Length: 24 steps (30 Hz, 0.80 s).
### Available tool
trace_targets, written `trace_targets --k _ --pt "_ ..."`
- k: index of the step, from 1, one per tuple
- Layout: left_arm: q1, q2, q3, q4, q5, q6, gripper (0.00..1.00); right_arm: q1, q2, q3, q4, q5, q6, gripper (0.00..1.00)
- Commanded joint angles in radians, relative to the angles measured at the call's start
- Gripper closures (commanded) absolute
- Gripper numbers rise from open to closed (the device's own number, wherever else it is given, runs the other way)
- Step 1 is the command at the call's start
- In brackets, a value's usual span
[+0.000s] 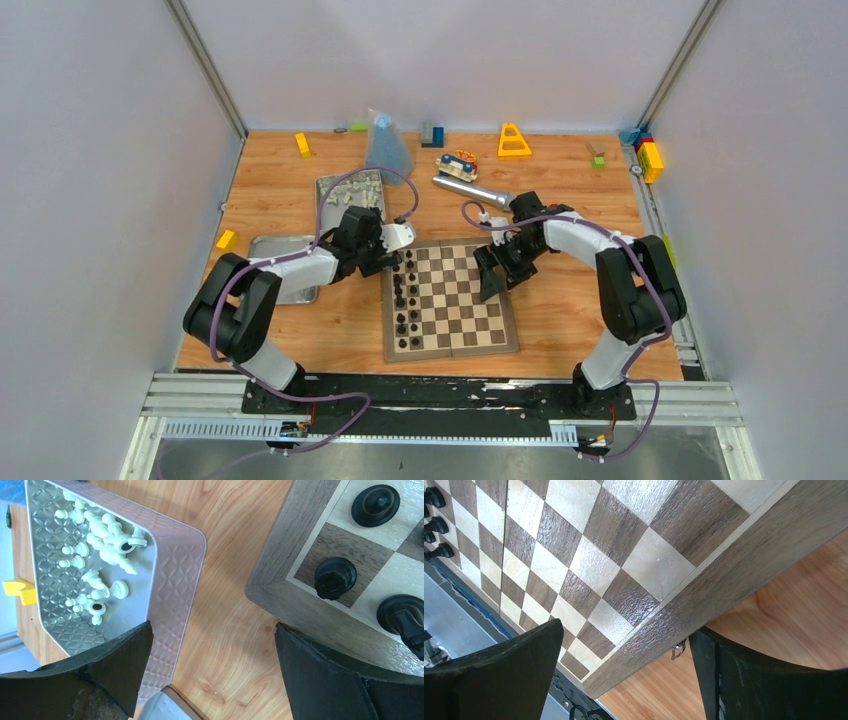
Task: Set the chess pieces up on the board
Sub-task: Move the storage box to the center of the board.
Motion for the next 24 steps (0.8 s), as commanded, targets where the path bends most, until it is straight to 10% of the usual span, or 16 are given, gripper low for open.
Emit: trace_targets --k 1,24 --pt "0.022 -0.028 -0.012 0.041 -0.006 -0.018 0.0 0.042 0.079 -0.041 0.054 -0.067 0.01 0.0" --pt "0.11 -0.071 -0.009 0.015 -0.004 -0.029 0.0 -0.01 -0.015 -0.016 0.043 0.043 -0.011 0.0"
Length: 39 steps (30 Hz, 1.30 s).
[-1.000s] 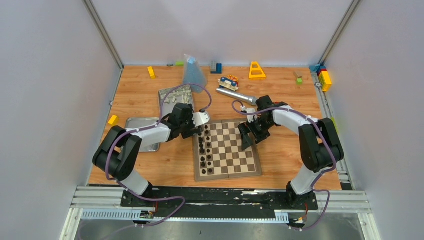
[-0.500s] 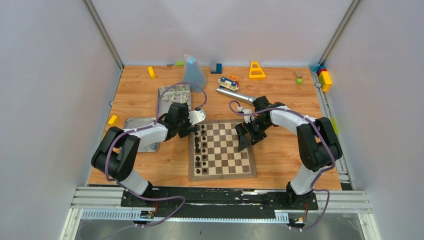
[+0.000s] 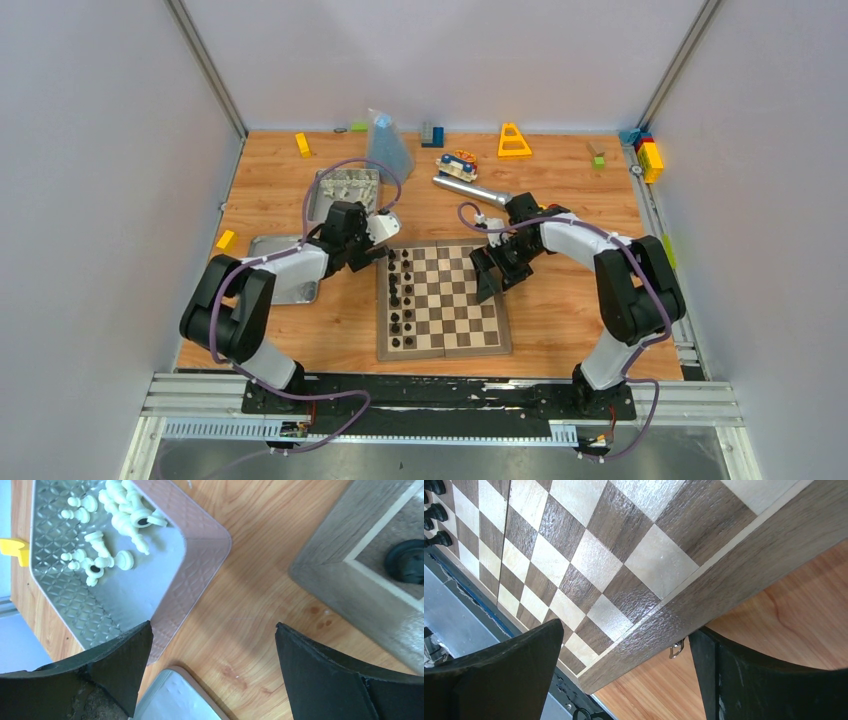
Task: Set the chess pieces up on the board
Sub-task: Move the storage box to the center of the board, then pick up the storage box at the center of the board.
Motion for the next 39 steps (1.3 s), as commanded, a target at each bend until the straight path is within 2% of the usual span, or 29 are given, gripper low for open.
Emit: trace_targets --k 1,13,18,25,31,39 --pt "0.022 -0.073 -0.009 -0.001 0.006 -0.01 0.0 -0.044 -0.018 -0.007 0.023 0.055 -0.028 0.0" --pt "0.025 -0.329 -0.068 -0.236 0.028 -0.016 0.0 -0.154 -0.116 0.057 -0.016 0.032 -0.073 0.01" --pt "0.042 -0.357 -0.032 -0.338 0.043 -0.021 0.0 -0.16 -0.167 0.043 0.016 0.004 -0.073 0.02" --pt "0.12 -0.181 0.203 -0.484 0.059 -0.175 0.02 -0.161 -0.204 0.014 0.077 -0.006 -0.053 0.03" --pt "0.198 -0.05 0.388 -0.532 0.081 -0.31 0.04 -0.161 -0.218 -0.007 0.099 -0.015 -0.047 0.04" --pt "0.311 0.258 0.698 -0.606 0.02 -0.404 0.12 -0.163 -0.228 -0.015 0.103 -0.018 -0.045 0.05"
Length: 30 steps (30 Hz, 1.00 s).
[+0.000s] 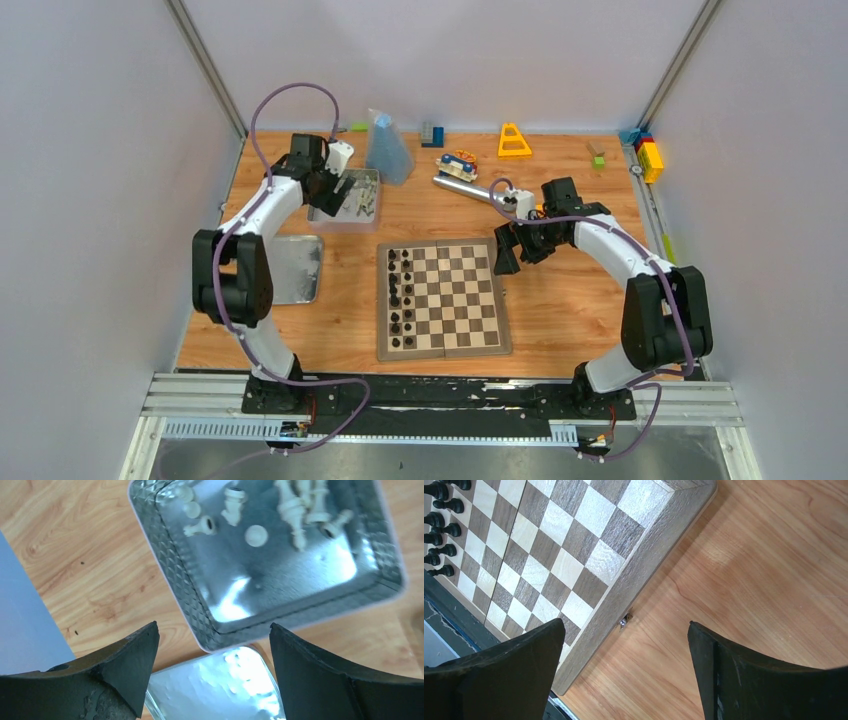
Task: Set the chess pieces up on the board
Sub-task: Pick up the storage box at the center of the board.
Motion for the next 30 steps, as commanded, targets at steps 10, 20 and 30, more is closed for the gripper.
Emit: trace_targets --k 10,20,30 --pt "0.093 0.312 0.283 -0.084 -0.041 -0.125 0.22 -0.004 -0.035 -0.013 0.038 -0.023 0.003 0.06" --pt "0.12 0.417 0.375 -0.134 0.001 -0.154 0.47 -0.005 -0.018 -0.016 0.036 -0.017 0.001 0.06" --pt "0.153 0.438 0.398 -0.146 -0.003 -0.189 0.68 -0.004 -0.011 -0.019 0.036 -0.017 0.002 0.06"
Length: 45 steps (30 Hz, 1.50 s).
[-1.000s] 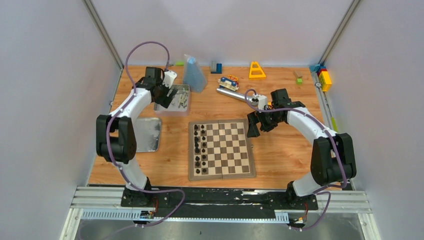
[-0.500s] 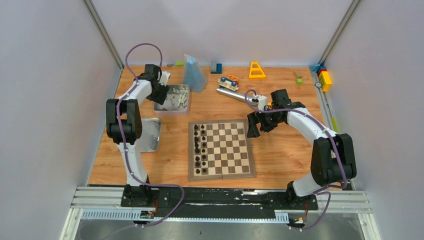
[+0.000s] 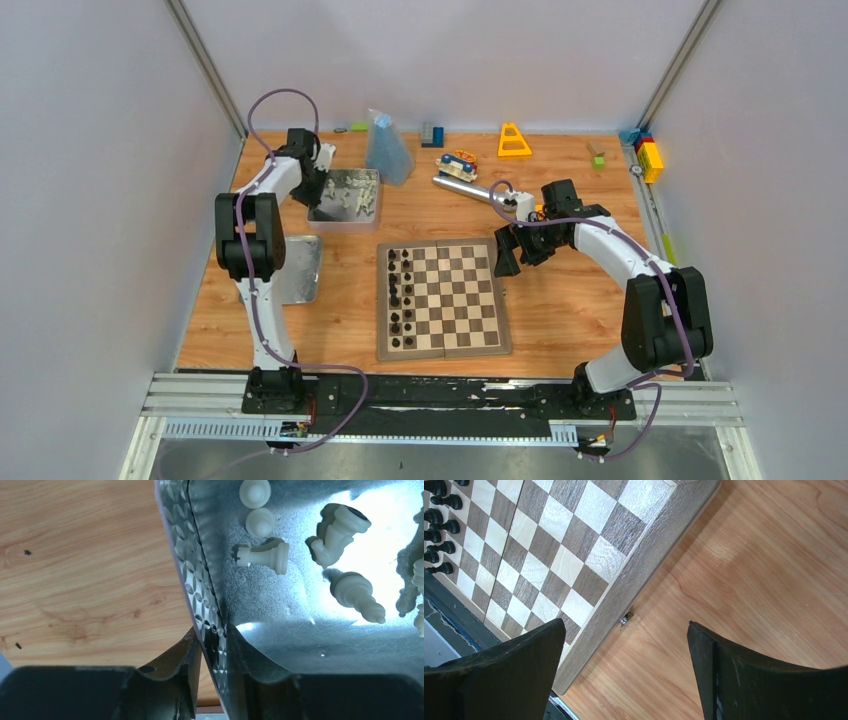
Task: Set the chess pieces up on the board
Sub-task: Pick up the storage box at the center of the board.
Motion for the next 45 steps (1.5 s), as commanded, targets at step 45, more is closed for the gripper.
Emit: trace_targets --k 45 --pt "-0.043 -0.278 0.193 -0.324 0.234 -0.151 1.0 -0.169 -0.045 0.051 0.003 -0.069 0.053 0.07"
